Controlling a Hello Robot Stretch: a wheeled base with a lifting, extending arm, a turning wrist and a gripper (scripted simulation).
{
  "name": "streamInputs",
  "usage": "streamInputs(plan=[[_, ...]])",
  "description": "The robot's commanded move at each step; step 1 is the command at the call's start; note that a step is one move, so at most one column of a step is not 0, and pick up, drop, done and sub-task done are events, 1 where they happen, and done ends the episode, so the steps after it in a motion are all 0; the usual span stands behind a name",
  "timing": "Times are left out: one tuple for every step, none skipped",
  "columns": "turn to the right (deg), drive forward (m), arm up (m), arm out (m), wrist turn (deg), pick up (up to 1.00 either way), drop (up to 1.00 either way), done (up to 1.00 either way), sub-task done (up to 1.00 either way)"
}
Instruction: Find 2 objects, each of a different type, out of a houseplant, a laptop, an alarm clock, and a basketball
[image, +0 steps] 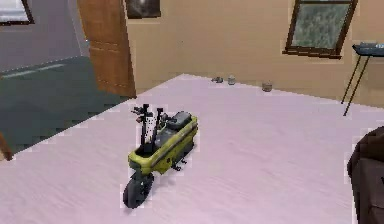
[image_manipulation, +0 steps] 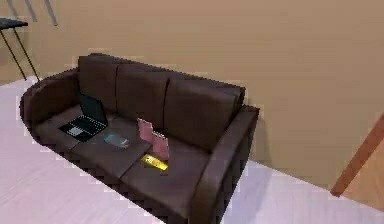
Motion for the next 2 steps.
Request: streamInputs(plan=[[27.0, 0.0, 0.0, 0.0, 0.0, 0.0, 0.0, 0.0, 0.0], [0.0, 0.55, 0.0, 0.0, 0.0, 0.0, 0.0, 0.0, 0.0]])
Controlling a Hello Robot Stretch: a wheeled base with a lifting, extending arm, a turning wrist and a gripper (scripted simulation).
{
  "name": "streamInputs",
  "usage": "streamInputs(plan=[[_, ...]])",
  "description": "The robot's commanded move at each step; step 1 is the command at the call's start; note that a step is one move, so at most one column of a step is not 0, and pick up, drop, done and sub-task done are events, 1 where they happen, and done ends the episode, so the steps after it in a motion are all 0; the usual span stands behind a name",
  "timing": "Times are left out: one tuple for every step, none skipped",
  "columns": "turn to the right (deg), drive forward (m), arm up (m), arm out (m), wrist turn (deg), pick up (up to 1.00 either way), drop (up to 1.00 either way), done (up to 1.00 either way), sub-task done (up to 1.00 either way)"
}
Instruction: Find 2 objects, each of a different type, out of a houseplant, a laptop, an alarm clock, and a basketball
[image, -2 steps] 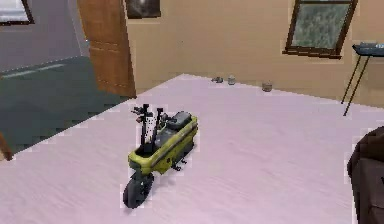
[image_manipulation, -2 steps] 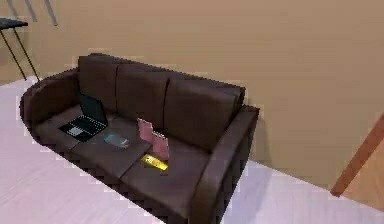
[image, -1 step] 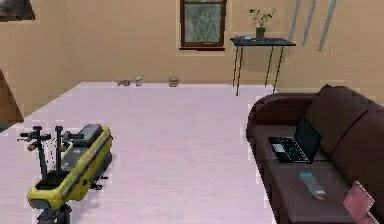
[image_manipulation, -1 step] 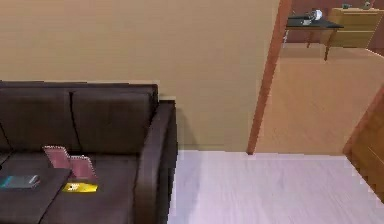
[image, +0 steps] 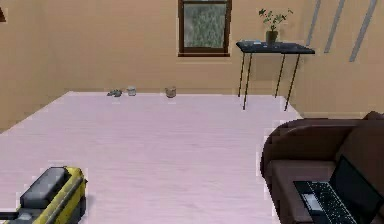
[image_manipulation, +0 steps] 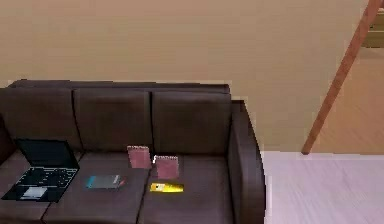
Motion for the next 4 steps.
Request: streamInputs(plan=[[42.0, 0.0, 0.0, 0.0, 0.0, 0.0, 0.0, 0.0, 0.0], [0.0, 0.0, 0.0, 0.0, 0.0, 0.0, 0.0, 0.0, 1.0], [-42.0, 0.0, 0.0, 0.0, 0.0, 0.0, 0.0, 0.0, 0.0], [0.0, 1.0, 0.0, 0.0, 0.0, 0.0, 0.0, 0.0, 0.0]])
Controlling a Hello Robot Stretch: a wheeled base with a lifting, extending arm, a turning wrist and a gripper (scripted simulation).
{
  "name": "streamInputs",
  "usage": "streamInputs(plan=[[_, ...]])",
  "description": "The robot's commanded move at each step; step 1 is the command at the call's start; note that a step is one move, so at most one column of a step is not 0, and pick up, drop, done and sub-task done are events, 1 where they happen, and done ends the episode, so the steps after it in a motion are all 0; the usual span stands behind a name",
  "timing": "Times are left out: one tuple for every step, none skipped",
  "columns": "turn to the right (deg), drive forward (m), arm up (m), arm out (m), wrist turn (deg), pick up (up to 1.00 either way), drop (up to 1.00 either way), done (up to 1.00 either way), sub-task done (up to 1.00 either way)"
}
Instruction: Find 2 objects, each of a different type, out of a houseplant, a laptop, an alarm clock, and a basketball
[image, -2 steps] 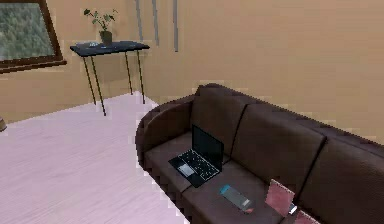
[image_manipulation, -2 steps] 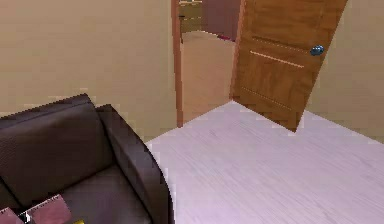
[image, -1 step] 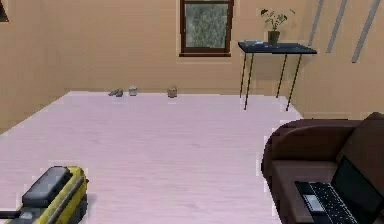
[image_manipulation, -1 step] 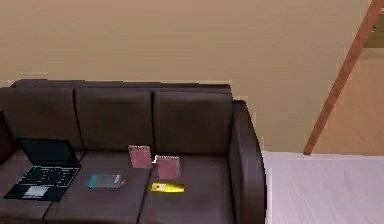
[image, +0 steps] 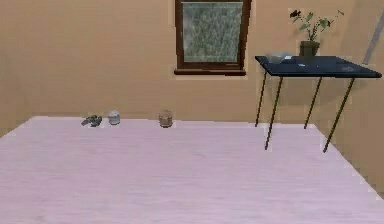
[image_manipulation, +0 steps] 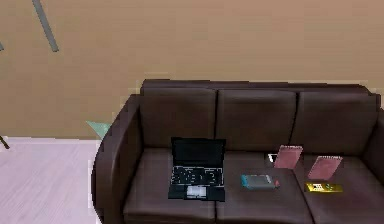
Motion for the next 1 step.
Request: streamInputs(plan=[[-3.0, 0.0, 0.0, 0.0, 0.0, 0.0, 0.0, 0.0, 0.0]])
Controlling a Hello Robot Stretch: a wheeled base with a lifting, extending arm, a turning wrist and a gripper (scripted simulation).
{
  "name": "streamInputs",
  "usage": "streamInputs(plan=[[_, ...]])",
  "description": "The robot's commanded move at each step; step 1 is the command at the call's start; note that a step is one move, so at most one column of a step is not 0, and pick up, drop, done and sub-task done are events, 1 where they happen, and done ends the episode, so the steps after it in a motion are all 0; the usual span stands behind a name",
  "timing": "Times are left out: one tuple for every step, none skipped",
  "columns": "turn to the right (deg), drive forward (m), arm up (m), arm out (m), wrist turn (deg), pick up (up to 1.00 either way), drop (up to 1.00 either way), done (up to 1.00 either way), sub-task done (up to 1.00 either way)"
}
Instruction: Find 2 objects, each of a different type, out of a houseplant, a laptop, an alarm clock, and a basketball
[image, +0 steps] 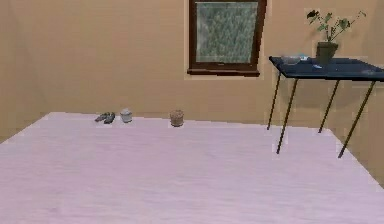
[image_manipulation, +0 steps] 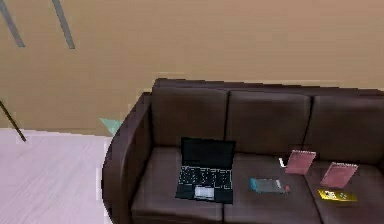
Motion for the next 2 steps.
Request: streamInputs(plan=[[0.0, 0.65, 0.0, 0.0, 0.0, 0.0, 0.0, 0.0, 0.0], [45.0, 0.0, 0.0, 0.0, 0.0, 0.0, 0.0, 0.0, 0.0]])
